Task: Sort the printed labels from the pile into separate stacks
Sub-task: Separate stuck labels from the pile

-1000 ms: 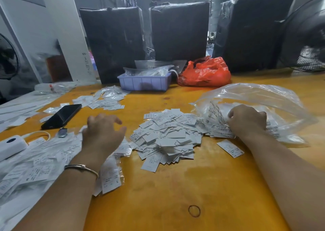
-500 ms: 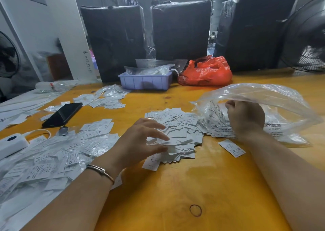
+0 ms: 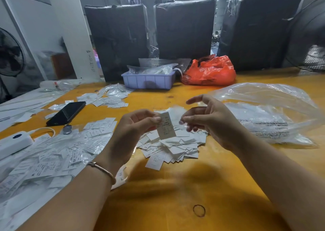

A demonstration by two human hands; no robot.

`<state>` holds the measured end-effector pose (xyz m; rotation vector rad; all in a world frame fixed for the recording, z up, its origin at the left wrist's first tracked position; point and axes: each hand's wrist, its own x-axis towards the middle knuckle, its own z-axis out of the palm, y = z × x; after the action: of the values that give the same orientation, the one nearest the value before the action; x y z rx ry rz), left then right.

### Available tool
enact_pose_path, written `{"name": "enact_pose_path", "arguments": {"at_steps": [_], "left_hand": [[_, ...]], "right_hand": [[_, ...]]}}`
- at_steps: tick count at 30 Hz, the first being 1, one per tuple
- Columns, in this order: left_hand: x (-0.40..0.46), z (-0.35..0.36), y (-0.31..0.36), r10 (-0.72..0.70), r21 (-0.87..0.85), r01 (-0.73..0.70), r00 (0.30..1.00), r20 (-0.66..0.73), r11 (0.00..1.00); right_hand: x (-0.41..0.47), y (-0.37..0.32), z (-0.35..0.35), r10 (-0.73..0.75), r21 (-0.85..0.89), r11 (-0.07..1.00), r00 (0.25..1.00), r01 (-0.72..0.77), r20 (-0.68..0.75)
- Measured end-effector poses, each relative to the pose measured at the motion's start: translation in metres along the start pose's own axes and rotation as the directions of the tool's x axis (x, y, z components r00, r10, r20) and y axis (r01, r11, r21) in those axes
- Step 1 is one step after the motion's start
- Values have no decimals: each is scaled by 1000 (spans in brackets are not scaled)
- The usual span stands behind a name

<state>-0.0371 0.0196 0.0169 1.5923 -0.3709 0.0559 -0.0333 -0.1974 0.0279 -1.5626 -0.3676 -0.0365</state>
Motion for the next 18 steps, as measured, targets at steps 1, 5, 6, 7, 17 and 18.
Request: {"name": "enact_pose_path", "arguments": {"at_steps": [1,5,6,7,17,18], "left_hand": [[0,2,1,-23,-73,26,999,42,997],[-2,6,4,-75,-161,104,982,173,981],[-3,6,4,-83,-135,108,980,178,985],[-4,8,4,-88,-102,106,981,173,989],[-6,10,3,-13,1,13,999,30,1000],[-6,10,3,-17,-9,18,999,27,1000]], "right_hand": [[-1,-1,1,-4,3,1000,1000,4,27],[-5,-3,5,-26,-22,999,990,29,137],[-6,-2,6,-34,-31,999,987,39,159],[-6,-2,7,-41,-43,998,983,50,178],[-7,-2,10,-41,-191,979,981,78,188],[-7,-2,10,-52,-213,973,983,89,176]]}}
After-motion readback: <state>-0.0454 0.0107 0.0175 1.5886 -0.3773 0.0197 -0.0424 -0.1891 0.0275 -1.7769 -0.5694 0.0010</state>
